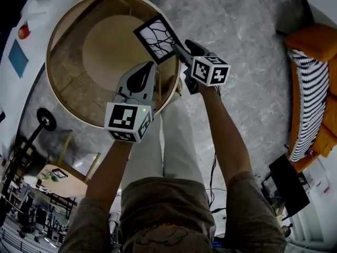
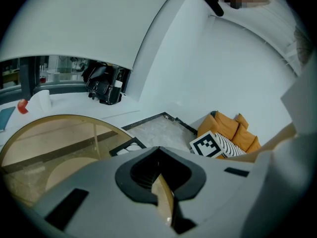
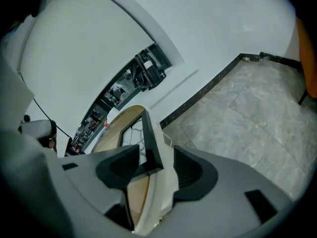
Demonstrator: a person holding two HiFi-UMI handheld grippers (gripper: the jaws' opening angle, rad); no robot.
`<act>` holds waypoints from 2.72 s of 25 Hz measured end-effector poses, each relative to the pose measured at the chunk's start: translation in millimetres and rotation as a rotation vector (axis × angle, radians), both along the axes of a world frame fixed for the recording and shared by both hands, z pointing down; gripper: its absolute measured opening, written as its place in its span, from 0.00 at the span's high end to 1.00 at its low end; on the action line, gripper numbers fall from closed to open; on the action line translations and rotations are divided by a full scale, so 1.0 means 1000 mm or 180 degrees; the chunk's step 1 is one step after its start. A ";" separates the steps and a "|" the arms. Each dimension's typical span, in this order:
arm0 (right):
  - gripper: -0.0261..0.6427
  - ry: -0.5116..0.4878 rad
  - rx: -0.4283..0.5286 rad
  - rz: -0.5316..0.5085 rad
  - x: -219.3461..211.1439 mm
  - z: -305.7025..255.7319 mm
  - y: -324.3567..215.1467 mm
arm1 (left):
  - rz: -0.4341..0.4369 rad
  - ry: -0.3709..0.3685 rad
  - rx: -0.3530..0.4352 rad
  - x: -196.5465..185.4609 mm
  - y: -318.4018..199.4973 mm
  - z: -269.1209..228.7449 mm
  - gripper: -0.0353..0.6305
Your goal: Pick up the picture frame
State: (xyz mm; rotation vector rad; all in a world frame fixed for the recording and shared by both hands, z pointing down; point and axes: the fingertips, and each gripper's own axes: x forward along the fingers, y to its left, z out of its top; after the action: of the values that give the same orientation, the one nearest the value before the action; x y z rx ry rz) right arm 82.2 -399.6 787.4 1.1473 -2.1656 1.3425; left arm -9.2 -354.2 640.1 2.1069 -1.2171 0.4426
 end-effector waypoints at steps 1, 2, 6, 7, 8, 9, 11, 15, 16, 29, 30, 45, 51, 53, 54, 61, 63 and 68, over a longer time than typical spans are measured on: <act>0.61 -0.0024 -0.0021 -0.0004 -0.002 0.002 0.000 | 0.0004 0.0002 -0.0008 0.000 0.000 0.001 0.92; 0.61 -0.0046 -0.0036 -0.0013 -0.004 0.004 0.000 | 0.0009 0.0004 -0.0013 0.000 0.000 0.001 0.92; 0.61 -0.0094 -0.0088 -0.0054 -0.011 0.008 0.002 | 0.0028 0.0005 -0.0029 0.001 0.000 0.003 0.92; 0.61 -0.0108 -0.0103 -0.0050 -0.011 0.009 0.002 | 0.0028 0.0006 -0.0032 0.001 0.001 0.003 0.92; 0.61 -0.0122 -0.0118 -0.0045 -0.011 0.009 0.003 | 0.0026 0.0007 -0.0035 0.001 0.001 0.003 0.92; 0.61 -0.0138 -0.0130 -0.0040 -0.012 0.010 0.004 | 0.0022 0.0009 -0.0036 0.000 0.002 0.003 0.92; 0.61 -0.0178 -0.0147 -0.0033 -0.012 0.010 0.004 | 0.0015 0.0015 -0.0036 -0.001 0.001 0.004 0.92; 0.61 -0.0320 -0.0223 0.0042 -0.012 0.012 0.004 | 0.0014 0.0018 -0.0050 -0.002 0.001 0.006 0.92; 0.61 -0.0370 -0.0256 0.0069 -0.013 0.013 0.004 | 0.0011 0.0019 -0.0056 -0.002 0.001 0.006 0.92; 0.69 -0.0578 -0.0534 0.0028 -0.013 0.012 0.009 | 0.0020 0.0035 -0.0069 0.001 0.003 0.007 0.92; 0.71 -0.0603 -0.0562 0.0024 -0.011 0.011 0.010 | 0.0025 0.0036 -0.0070 0.003 0.004 0.008 0.92; 0.79 -0.0884 -0.0521 0.0249 0.016 -0.014 0.030 | 0.0082 0.0001 -0.0057 0.015 0.009 0.001 0.92; 0.83 -0.0757 -0.0347 0.0169 0.011 -0.045 0.045 | 0.0046 -0.0028 -0.0144 0.010 0.018 -0.004 0.92; 0.83 -0.0755 -0.0330 0.0213 0.009 -0.055 0.050 | 0.0008 -0.0038 -0.0186 0.006 0.025 -0.008 0.92; 0.83 -0.0752 -0.0328 0.0227 0.009 -0.060 0.053 | -0.0004 -0.0045 -0.0205 0.005 0.028 -0.010 0.92; 0.83 -0.0635 -0.0298 0.0169 0.004 -0.101 0.058 | -0.0032 -0.0043 -0.0294 0.002 0.036 -0.038 0.92; 0.84 -0.0627 -0.0258 0.0206 0.005 -0.116 0.058 | -0.0039 -0.0039 -0.0308 0.000 0.038 -0.048 0.92; 0.84 -0.0510 -0.0056 0.0209 0.014 -0.171 0.062 | -0.0057 -0.0012 -0.0299 -0.004 0.043 -0.087 0.92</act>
State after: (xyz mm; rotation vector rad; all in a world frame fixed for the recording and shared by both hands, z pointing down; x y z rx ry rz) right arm 96.5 -338.0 616.5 1.1490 -2.2384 1.5266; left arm -13.6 -311.3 553.4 2.0151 -1.1932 0.4865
